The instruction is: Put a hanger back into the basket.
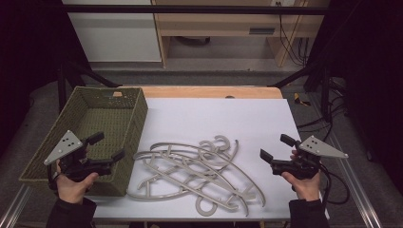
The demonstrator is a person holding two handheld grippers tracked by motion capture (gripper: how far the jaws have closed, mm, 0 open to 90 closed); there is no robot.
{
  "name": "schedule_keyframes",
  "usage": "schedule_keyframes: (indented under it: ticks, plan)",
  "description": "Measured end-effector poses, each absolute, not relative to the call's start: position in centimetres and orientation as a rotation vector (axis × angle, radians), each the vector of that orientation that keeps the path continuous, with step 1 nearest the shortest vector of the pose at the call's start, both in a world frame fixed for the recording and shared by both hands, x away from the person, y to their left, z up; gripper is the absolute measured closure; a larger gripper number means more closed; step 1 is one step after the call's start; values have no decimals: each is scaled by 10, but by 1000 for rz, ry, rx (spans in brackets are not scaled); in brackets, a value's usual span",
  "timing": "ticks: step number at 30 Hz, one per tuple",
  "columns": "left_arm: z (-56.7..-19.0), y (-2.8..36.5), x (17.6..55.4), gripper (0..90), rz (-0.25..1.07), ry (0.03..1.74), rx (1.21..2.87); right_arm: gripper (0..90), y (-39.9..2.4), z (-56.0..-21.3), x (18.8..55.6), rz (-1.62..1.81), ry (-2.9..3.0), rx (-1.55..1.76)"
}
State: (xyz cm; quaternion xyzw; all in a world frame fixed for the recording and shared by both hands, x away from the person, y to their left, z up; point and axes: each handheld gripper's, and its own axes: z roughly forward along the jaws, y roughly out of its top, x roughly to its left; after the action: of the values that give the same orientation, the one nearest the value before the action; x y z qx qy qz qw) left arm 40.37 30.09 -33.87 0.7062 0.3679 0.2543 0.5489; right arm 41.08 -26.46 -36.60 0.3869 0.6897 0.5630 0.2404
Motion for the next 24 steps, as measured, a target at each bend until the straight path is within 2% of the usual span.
schedule_keyframes:
  ticks: [9, 24]
  plan:
    - [-340, 300, 404, 44, 596, 872, 1684, 91, -260, -366, 414, 1512, 1974, 1082]
    - [-342, 296, 405, 44, 580, 863, 1703, 131, -230, -372, 426, 1355, 2172, 1043]
